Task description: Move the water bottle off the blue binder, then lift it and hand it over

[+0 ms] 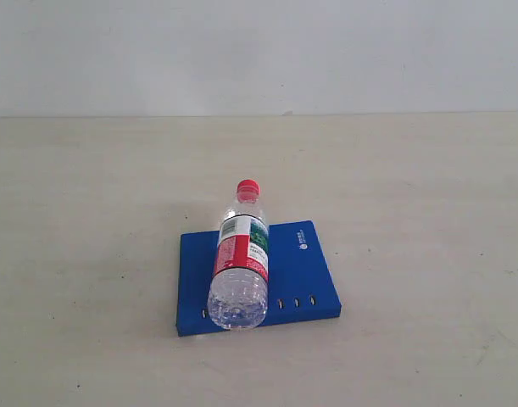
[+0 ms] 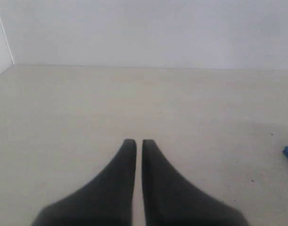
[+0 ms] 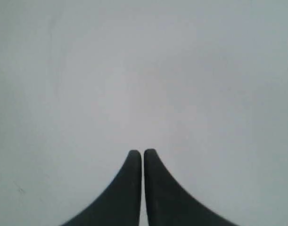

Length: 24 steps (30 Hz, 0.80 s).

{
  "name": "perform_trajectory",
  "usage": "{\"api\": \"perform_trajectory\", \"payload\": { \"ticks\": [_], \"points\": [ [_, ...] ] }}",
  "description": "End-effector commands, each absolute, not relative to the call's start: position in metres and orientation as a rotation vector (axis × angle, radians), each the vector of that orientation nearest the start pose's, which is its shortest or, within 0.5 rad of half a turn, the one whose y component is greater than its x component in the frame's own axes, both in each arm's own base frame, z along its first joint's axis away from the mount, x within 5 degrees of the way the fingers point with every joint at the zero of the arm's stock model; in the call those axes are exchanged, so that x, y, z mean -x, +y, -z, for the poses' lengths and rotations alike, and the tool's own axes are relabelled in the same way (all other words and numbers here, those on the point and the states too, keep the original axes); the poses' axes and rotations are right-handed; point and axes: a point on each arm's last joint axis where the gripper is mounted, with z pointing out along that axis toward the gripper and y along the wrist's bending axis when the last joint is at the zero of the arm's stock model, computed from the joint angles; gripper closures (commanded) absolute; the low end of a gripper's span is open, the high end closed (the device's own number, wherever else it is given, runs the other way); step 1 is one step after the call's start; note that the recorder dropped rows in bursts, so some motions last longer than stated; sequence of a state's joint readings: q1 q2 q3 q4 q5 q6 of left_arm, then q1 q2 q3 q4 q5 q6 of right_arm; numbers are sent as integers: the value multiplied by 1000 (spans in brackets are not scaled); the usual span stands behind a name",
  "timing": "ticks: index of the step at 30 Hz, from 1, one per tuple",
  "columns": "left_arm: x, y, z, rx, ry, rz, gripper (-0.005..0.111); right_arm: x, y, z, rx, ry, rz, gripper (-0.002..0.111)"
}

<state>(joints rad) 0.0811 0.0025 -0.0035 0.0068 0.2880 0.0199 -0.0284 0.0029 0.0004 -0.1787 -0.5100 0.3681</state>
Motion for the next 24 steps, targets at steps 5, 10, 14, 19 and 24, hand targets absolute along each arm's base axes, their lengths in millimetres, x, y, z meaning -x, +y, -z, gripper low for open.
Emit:
{"api": "perform_trajectory", "payload": {
  "ticks": [5,10,14,19,24],
  "points": [
    [-54,4,-187,47,1770,-74,102,-27,9,-295,-57,870,-335,109],
    [-54,4,-187,47,1770,-74,102,-29,7,-343,-95,1010,-312,103],
    [-54,4,-187,47,1770,-74,102,-55,11,-367,-63,1112,-332,73],
    [-55,4,-187,47,1768,-74,102,-121,22,-368,10,1372,-424,45],
    [-55,4,-187,47,1768,-74,102,-200,45,-359,228,1655,-632,51]
  ]
}}
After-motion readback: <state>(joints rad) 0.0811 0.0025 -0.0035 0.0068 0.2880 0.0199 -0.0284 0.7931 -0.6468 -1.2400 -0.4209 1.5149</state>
